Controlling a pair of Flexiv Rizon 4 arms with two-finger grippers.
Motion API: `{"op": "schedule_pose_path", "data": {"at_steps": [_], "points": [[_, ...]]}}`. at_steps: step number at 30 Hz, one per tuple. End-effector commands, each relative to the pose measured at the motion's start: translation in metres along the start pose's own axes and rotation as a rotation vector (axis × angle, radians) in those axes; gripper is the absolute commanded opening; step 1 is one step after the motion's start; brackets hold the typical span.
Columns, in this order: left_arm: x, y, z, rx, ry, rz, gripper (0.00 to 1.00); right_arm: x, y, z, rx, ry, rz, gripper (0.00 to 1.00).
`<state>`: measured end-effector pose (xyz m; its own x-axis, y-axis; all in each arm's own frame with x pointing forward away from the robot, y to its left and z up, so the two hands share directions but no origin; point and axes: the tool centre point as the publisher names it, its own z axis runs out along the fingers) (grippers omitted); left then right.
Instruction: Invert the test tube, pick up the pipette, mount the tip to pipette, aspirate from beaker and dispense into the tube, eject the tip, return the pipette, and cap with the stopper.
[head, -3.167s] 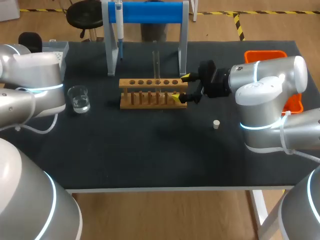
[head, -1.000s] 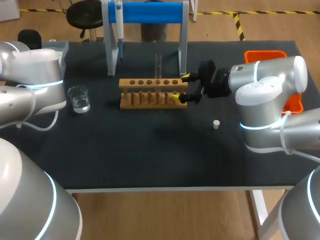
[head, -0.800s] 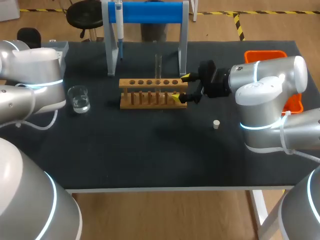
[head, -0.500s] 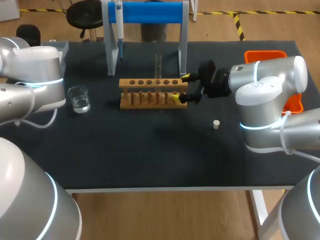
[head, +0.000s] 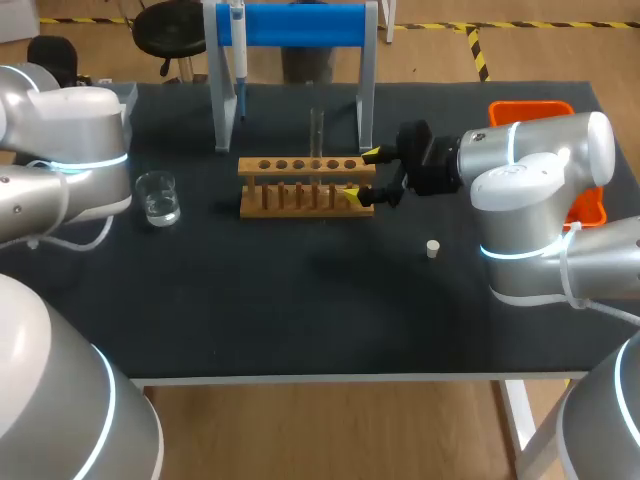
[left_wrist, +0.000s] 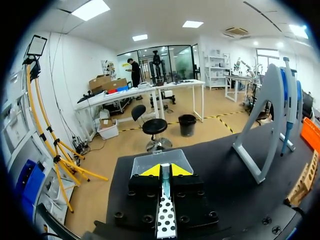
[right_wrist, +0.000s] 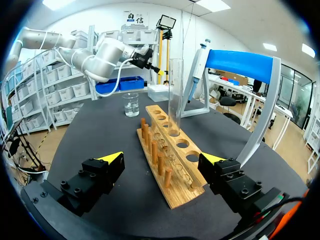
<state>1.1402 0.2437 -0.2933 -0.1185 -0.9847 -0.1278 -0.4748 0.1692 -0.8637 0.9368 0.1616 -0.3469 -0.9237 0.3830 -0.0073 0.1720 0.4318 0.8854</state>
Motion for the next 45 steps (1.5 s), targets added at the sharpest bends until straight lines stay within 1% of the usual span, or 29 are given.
{"op": "schedule_pose_path", "data": {"at_steps": [1, 4, 6, 10, 12, 15, 16, 17, 37, 39, 40, 42, 45], "points": [[0.003, -0.004, -0.01, 0.021, 0.001, 0.009, 0.0, 0.001, -0.001, 0.0, -0.001, -0.003, 0.0, 1.0], [0.007, -0.011, -0.019, 0.032, 0.017, 0.022, 0.0, 0.001, -0.001, 0.0, -0.001, -0.003, 0.0, 1.0], [0.013, -0.016, -0.027, 0.022, 0.044, 0.032, 0.0, 0.001, -0.001, 0.0, -0.001, -0.003, 0.0, 1.0], [0.025, -0.026, -0.042, 0.041, 0.1, 0.058, 0.0, 0.001, -0.001, 0.0, -0.001, -0.003, 0.0, 1.0], [0.034, -0.033, -0.053, 0.049, 0.145, 0.082, 0.0, 0.001, -0.001, 0.0, -0.001, -0.003, 0.0, 1.0], [0.051, -0.039, -0.066, 0.042, 0.241, 0.117, 0.0, 0.001, -0.001, 0.0, -0.001, -0.003, 0.0, 1.0], [0.056, -0.041, -0.071, 0.033, 0.284, 0.124, 0.0, 0.001, -0.001, 0.0, -0.001, -0.003, 0.0, 1.0], [0.064, -0.042, -0.077, 0.019, 0.345, 0.14, 0.0, 0.001, -0.001, 0.0, -0.001, -0.003, 0.0, 1.0], [0.064, -0.042, -0.077, 0.019, 0.345, 0.14, 0.0, 0.001, -0.001, 0.0, -0.001, -0.003, 0.0, 1.0], [0.079, -0.048, -0.09, 0.011, 0.395, 0.235, 0.0, 0.001, -0.001, 0.0, -0.001, -0.003, 0.0, 1.0], [0.086, -0.05, -0.098, -0.003, 0.413, 0.254, 0.0, 0.001, -0.001, 0.0, -0.001, -0.003, 0.0, 1.0], [0.098, -0.052, -0.116, 0.011, 0.451, 0.285, 0.0, 0.001, -0.001, 0.0, -0.001, -0.003, 0.0, 1.0], [0.122, -0.057, -0.144, -0.014, 0.506, 0.336, 0.0, 0.001, -0.001, 0.0, -0.001, -0.003, 0.0, 1.0]]}}
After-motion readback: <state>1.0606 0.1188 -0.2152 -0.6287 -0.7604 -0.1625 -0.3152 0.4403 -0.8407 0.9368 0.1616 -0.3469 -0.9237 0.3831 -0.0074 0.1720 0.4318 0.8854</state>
